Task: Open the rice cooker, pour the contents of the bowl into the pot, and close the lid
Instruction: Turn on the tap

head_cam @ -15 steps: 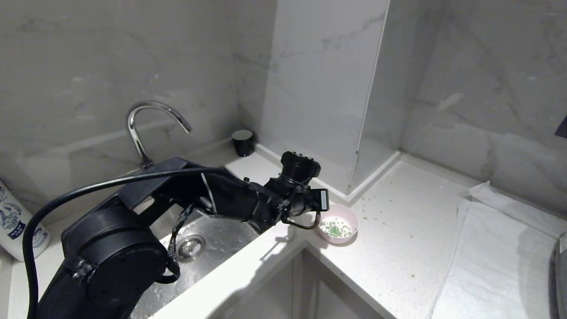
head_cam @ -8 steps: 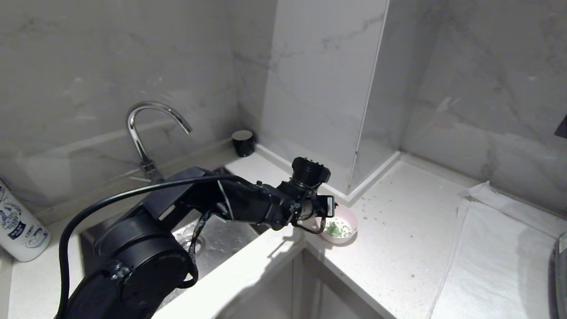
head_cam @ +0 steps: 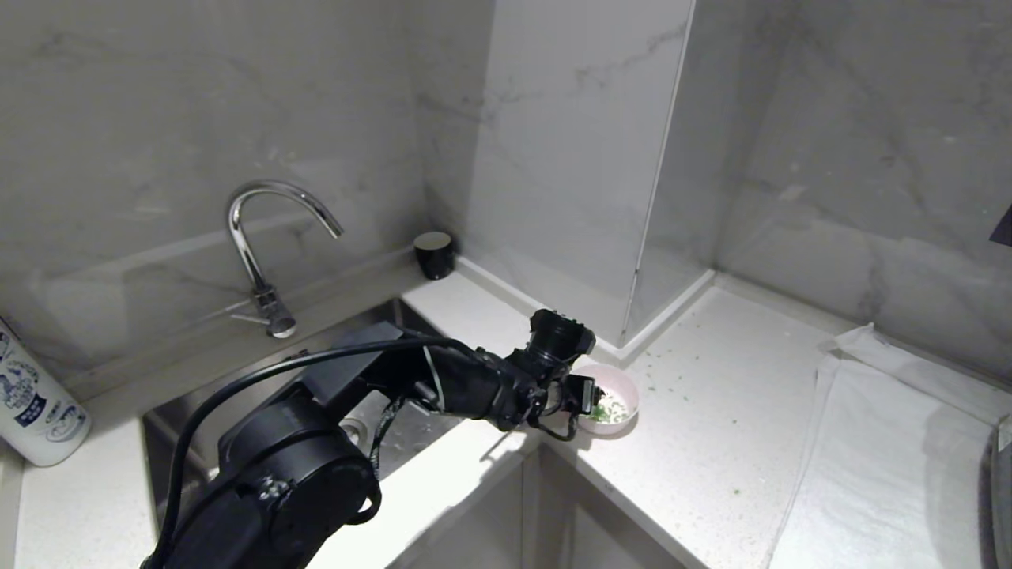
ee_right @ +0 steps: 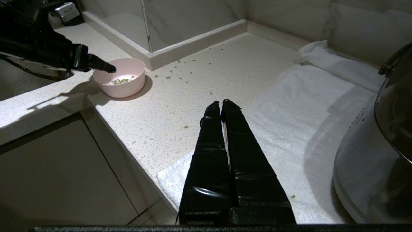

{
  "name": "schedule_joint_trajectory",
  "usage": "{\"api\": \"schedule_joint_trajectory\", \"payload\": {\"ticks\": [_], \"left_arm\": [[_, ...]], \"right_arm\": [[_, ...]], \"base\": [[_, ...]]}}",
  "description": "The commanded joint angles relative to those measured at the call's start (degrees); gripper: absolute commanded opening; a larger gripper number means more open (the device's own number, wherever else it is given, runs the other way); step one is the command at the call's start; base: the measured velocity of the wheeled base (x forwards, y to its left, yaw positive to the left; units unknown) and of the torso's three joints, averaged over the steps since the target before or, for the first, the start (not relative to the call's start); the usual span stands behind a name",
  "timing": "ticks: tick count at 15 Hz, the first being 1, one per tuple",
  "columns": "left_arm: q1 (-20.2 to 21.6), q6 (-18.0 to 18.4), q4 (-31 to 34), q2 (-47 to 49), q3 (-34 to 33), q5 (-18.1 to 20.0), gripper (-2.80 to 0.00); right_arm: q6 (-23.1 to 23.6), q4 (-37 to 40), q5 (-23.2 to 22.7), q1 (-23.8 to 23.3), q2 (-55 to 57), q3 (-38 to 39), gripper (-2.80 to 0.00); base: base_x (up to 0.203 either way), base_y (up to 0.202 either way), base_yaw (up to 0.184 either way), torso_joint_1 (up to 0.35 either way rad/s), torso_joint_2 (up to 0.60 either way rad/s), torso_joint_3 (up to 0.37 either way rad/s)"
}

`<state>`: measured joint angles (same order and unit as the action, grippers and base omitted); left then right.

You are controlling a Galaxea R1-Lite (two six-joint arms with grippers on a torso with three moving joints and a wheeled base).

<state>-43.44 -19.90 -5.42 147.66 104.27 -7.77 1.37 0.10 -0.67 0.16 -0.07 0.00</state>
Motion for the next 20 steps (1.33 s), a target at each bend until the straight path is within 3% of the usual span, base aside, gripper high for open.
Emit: {"api": "schedule_joint_trajectory", "payload": {"ticks": [1,11,12,20], "left_arm": [[-0.07,-0.14,0.06,1.14,0.24,-0.06,0.00],[-1.48,-0.14,0.15,2.75,1.64,-0.06,0.00],[-1.56,-0.14,0.15,2.72,1.64,-0.06,-2.80],[-2.15,-0.32,-0.02,2.72,1.64,-0.14,-2.80]], "right_arm": [[0.03,-0.01,-0.04,0.02,0.07,0.09,-2.80],[0.03,-0.01,-0.04,0.02,0.07,0.09,-2.80],[0.03,-0.01,-0.04,0.02,0.07,0.09,-2.80],[0.03,-0.01,-0.04,0.02,0.07,0.09,-2.80]], "base": [[0.000,0.000,0.000,0.000,0.00,0.000],[0.000,0.000,0.000,0.000,0.00,0.000],[0.000,0.000,0.000,0.000,0.00,0.000],[0.000,0.000,0.000,0.000,0.00,0.000]]}}
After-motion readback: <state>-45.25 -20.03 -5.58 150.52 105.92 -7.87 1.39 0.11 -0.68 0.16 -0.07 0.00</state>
